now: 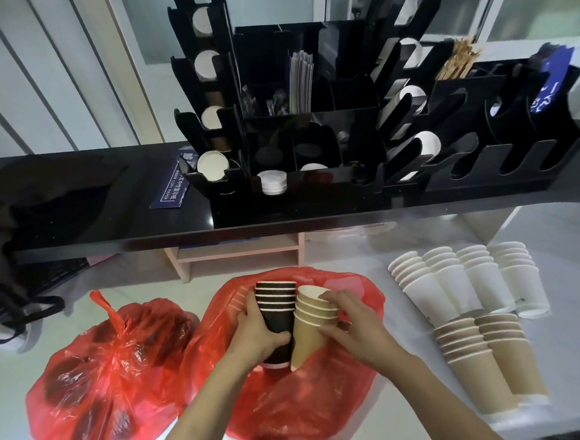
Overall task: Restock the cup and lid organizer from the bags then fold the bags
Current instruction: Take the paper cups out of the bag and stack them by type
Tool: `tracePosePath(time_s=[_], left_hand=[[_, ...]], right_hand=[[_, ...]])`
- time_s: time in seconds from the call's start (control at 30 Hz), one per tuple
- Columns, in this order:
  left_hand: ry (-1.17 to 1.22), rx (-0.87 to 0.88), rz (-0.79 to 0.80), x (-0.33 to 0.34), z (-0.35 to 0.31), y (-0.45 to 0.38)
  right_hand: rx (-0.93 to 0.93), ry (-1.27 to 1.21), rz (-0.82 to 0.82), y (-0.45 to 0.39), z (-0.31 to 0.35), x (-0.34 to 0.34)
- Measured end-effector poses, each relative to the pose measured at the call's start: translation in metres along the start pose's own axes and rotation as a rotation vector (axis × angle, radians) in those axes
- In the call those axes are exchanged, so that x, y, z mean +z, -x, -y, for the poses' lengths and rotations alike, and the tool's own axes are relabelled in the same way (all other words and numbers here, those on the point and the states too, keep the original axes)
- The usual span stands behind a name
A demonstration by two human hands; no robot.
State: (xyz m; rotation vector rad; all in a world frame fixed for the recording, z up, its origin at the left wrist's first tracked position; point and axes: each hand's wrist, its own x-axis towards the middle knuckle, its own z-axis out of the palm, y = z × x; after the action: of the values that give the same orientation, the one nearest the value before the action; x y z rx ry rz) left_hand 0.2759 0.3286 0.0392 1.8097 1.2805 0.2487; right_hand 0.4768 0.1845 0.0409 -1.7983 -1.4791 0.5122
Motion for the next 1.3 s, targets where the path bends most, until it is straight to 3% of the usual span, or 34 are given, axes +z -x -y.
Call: tracePosePath(time_s=[0.33,0.57,0.7,1.13,1.3], left_hand=[[0.104,0.210,-0.130,-0.004,-0.080,0.016],[0.100,0.380,-0.167,0.034,-0.157,0.027],[0.108,0.414,-0.139,0.085,-0.209,0.036],[-0.001,0.201,0.038,0.328,-0.326,0.093],[-0.249,0.192,-0.060,0.389,-0.328,0.119]], right_hand=[[-0.174,-0.144,-0.230,-0.007,0.018,-0.077],[-0.054,-0.393,-0.349,0.010,0.000,-0.156],[0.007,-0.455,-0.384,0.032,-0.028,-0.212],[0.235,-0.485,-0.474,0.155,-0.203,-0.361],[0.311,-0.455,-0.419,0.206,-0.256,-0.372]])
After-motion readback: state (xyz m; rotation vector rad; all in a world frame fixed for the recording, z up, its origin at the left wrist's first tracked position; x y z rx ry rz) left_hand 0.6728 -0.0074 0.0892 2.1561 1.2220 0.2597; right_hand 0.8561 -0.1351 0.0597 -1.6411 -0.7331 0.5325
